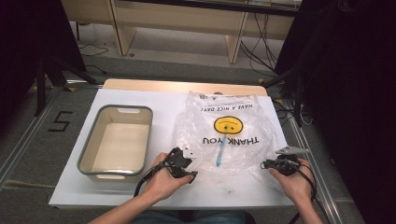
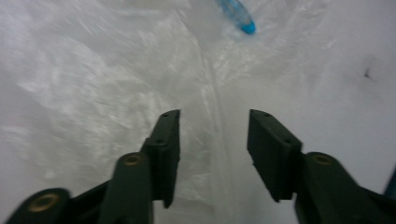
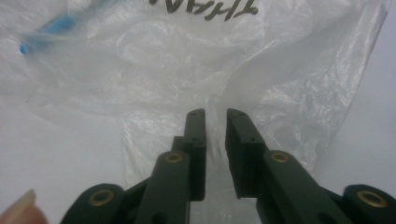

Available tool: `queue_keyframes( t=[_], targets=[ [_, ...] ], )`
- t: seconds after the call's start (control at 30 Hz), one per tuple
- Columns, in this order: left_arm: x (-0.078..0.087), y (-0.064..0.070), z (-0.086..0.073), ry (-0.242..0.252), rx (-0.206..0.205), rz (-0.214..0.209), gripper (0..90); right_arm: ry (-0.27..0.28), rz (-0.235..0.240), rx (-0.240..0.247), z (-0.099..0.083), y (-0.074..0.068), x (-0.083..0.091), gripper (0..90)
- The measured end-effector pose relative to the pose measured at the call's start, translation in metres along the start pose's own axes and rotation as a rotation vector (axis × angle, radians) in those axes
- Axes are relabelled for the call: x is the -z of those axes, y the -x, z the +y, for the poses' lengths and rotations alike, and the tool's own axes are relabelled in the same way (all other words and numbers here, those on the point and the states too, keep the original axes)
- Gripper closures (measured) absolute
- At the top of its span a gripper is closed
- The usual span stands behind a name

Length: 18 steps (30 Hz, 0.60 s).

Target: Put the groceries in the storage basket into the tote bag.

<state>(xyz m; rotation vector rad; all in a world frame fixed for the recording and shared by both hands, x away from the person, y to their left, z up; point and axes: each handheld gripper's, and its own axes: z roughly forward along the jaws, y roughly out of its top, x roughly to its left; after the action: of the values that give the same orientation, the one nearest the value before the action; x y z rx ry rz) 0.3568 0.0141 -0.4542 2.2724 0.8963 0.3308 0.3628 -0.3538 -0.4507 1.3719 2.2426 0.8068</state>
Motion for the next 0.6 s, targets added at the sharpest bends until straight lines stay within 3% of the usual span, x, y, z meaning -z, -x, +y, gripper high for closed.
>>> queue_keyframes(
  t=[0.1, 0.27, 0.4, 0.6],
  targets=[
    [0.009, -0.001, 0.001, 0.032, 0.004, 0.047, 33.0, 0.067, 0.008, -0.024, 0.001, -0.001, 0.009, 67.0],
    [0.017, -0.005, -0.002, 0.057, 0.031, 0.050, 18.8, 0.191, 0.012, -0.047, 0.007, 0.000, 0.018, 52.5],
    [0.019, -0.009, -0.005, 0.054, 0.029, 0.059, 15.8, 0.221, 0.006, -0.049, 0.009, 0.000, 0.017, 44.3],
    [0.017, -0.012, -0.009, 0.035, 0.029, 0.049, 15.3, 0.211, -0.004, -0.065, 0.005, 0.001, 0.011, 37.5]
  ],
)
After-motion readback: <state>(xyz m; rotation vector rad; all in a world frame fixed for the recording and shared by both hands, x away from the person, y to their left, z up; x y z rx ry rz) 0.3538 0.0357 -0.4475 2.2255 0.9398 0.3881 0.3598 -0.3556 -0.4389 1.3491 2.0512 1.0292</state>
